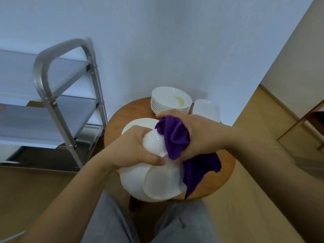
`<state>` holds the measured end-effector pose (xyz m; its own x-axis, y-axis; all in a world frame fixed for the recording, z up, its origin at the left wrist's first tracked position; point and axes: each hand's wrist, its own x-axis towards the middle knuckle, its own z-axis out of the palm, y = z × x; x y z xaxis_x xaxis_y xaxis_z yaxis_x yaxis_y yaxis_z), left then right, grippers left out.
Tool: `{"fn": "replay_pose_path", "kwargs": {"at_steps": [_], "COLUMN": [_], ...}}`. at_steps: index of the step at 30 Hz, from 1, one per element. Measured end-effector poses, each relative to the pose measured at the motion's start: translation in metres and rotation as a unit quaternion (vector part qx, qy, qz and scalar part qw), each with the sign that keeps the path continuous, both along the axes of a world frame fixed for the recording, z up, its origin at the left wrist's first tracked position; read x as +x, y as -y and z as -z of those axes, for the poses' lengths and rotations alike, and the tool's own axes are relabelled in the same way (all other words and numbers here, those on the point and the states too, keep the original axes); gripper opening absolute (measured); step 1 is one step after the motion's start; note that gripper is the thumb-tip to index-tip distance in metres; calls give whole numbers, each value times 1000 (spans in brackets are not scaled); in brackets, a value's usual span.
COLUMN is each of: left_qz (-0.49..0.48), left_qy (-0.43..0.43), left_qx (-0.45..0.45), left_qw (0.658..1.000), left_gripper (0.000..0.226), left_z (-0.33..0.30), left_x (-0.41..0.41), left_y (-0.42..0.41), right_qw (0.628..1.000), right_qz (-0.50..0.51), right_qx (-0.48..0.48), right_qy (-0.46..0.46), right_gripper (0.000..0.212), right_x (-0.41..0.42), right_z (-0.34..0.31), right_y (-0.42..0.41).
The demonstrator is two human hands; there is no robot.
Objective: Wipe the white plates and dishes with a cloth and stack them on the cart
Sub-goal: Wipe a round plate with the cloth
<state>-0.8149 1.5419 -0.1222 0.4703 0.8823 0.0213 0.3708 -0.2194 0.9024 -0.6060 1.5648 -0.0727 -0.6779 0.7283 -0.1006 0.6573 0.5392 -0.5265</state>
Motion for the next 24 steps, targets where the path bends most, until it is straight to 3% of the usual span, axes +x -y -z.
{"fn": "replay_pose_path", "kwargs": {"at_steps": [2, 4, 7, 10, 13, 17, 20, 22, 24], "left_qz": [-14, -31, -25, -25, -86, -166, -217, -188, -100], "left_qy": [28, 96, 161, 266, 375, 455, 490, 496, 515], "left_qx": [27, 36, 10, -20, -35, -68, -81, -119, -199], "left_qw": [999, 994, 987, 964, 922, 872, 840, 839, 828], "left_gripper": [44, 47, 53, 50, 48, 73, 62, 71, 92], "left_z": [-5, -9, -7, 0, 8, 12, 15, 16, 13], "left_x": [-5, -8, -12, -15, -15, 1, 19, 19, 3], "left_y": [4, 8, 9, 6, 2, 0, 3, 7, 9], "right_qw": [995, 973, 941, 897, 808, 681, 594, 590, 634], "right_qz": [51, 139, 216, 254, 307, 368, 404, 405, 391], "right_qx": [-34, -35, -9, -33, -90, -108, -129, -155, -190], "right_qy": [-76, -181, -259, -359, -494, -624, -683, -681, -640], "right_gripper": [83, 89, 97, 87, 88, 74, 65, 63, 64], "right_x": [8, 16, 22, 26, 25, -1, -19, -12, 6], "right_z": [0, 7, 19, 31, 50, 80, 94, 89, 79], "right_y": [0, 1, 6, 13, 21, 33, 36, 33, 27]}}
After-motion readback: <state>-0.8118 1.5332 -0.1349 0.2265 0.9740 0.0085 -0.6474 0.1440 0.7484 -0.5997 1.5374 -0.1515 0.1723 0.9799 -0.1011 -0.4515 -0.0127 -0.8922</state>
